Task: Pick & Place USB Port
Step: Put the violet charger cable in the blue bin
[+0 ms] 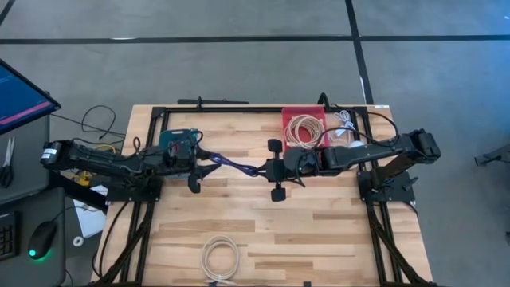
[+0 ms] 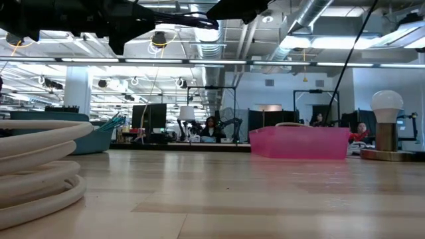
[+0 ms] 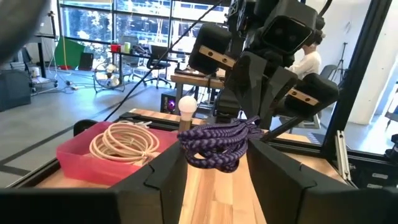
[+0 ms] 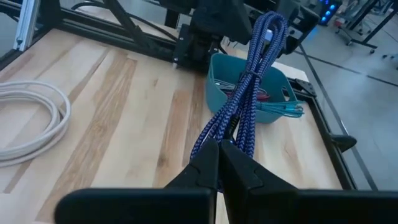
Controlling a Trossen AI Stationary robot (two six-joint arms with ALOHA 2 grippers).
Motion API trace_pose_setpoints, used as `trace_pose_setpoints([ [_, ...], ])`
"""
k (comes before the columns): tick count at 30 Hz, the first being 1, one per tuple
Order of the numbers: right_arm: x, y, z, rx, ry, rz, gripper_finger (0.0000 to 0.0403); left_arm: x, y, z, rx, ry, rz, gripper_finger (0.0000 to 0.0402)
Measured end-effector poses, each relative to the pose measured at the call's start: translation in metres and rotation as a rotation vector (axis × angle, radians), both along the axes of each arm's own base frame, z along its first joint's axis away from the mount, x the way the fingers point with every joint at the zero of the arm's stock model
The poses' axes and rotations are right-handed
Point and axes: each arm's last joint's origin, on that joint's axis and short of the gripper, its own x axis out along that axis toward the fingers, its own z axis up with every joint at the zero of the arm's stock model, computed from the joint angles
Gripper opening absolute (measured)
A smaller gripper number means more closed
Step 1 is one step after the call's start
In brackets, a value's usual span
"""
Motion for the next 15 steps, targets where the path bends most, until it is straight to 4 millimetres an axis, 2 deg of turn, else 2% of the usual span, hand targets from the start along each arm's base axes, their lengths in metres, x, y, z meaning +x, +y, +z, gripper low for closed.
trace_pose_setpoints([
  [10,0.0000,0.0000,0.0000,0.001,0.000,0.000,0.0000,-0.0001,0.0000,0.0021,-0.001,-0.022,0.000,0.0136],
  [15,-0.0002,0.0000,-0.0003,0.002,0.004,-0.001,0.0000,-0.0002,0.0000,0.0023,-0.002,-0.024,0.001,0.0095],
])
